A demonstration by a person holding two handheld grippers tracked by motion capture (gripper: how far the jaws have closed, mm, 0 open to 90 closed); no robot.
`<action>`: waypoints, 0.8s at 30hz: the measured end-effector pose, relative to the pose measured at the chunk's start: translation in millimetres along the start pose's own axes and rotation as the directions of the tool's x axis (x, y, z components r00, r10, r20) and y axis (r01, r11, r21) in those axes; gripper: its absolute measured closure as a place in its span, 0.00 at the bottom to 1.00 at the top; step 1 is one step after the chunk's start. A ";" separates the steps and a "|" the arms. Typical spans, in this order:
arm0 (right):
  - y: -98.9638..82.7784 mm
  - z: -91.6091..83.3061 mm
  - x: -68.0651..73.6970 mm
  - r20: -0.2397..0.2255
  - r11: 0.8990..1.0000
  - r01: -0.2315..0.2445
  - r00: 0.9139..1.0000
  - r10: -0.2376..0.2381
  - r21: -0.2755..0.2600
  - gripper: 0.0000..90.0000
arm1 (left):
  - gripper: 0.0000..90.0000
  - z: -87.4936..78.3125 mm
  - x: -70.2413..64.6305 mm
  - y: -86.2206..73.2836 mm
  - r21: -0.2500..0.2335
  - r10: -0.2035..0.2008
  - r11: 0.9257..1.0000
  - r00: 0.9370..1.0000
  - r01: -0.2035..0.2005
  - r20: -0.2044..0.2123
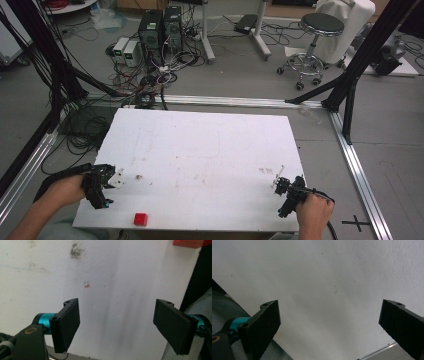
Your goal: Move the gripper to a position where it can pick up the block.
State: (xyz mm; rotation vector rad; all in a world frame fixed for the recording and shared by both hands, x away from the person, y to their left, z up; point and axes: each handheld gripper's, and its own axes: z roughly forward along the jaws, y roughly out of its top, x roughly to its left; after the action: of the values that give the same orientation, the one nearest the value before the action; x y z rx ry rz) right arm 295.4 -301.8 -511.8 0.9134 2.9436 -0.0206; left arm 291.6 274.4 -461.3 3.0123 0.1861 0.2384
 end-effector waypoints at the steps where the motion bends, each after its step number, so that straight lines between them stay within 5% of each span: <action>1: 0.1 0.1 0.1 0.000 1.000 0.000 1.000 0.000 -0.001 0.03 | 0.24 0.0 0.0 0.0 0.000 0.000 1.000 1.000 0.000 0.000; 24: 0.3 0.3 0.0 -0.008 1.000 0.003 1.000 -0.003 -0.010 0.03 | 0.24 0.5 -25.4 45.8 0.043 0.122 0.991 0.992 -0.124 0.035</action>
State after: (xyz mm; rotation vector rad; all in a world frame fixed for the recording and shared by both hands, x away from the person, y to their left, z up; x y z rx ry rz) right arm 295.6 -301.5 -512.2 0.9106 2.9497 -0.0020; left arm 272.0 225.9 -460.0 3.0743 0.0024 0.1989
